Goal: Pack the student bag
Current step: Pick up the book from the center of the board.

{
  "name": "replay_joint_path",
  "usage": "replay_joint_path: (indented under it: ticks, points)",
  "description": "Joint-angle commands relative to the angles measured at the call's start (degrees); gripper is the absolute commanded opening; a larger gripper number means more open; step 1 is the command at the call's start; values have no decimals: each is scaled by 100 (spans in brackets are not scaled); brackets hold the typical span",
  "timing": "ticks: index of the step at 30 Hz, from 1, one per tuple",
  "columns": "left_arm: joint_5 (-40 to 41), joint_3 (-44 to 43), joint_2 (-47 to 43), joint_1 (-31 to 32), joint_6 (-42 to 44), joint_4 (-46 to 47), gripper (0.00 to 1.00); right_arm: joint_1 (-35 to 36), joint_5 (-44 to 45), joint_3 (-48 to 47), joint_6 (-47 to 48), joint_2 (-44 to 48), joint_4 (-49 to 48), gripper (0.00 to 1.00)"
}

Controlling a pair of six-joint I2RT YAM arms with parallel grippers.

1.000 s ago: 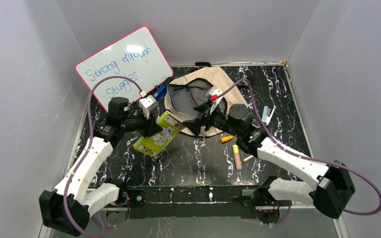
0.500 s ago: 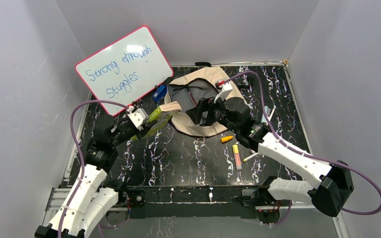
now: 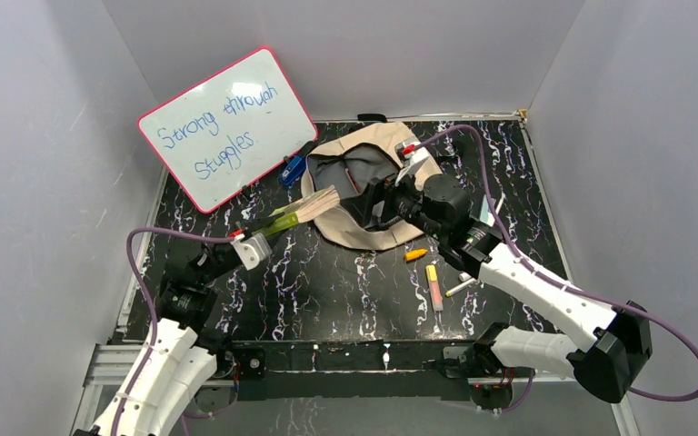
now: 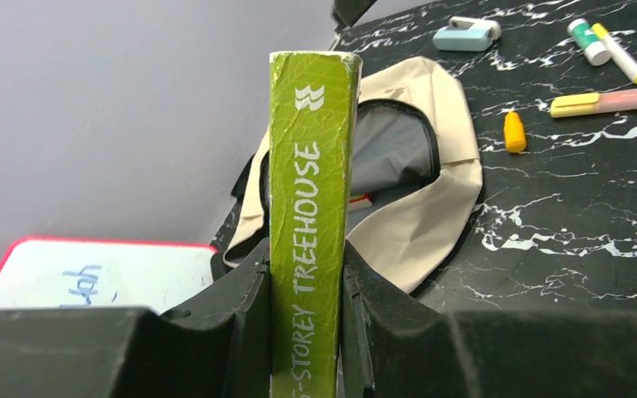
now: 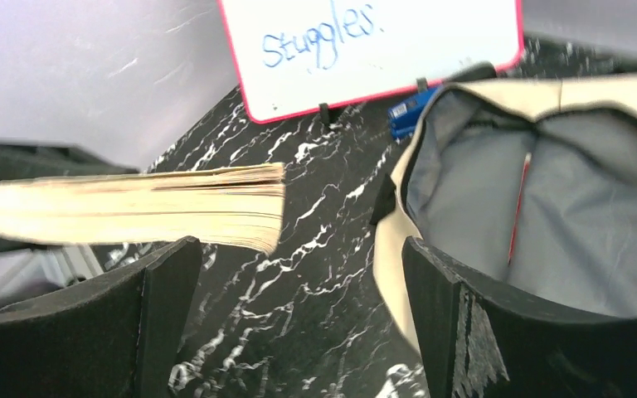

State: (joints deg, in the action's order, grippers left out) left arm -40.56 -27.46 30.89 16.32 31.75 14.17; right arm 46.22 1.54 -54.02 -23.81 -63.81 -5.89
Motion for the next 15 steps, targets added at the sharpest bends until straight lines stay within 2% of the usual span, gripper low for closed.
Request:
replay_joint_path:
  ticks: [1, 5, 8, 15]
  points:
    - [-809, -95, 35, 16, 2, 1279, 0, -6, -1257, 405, 2171, 398, -1428, 99]
    - [-1212, -132, 20, 10, -435, 1594, 0, 0, -2273, 1036, 3934, 1009, -2014, 99]
    - [-1519, -167, -71, 12, -673, 1709, 0, 1, -2857, 1409, 4704, 1386, -2456, 99]
    - [-2318, -156, -189, 13, -1616, 2500, 0, -1, -3507, 1492, 5146, 1415, -2846, 99]
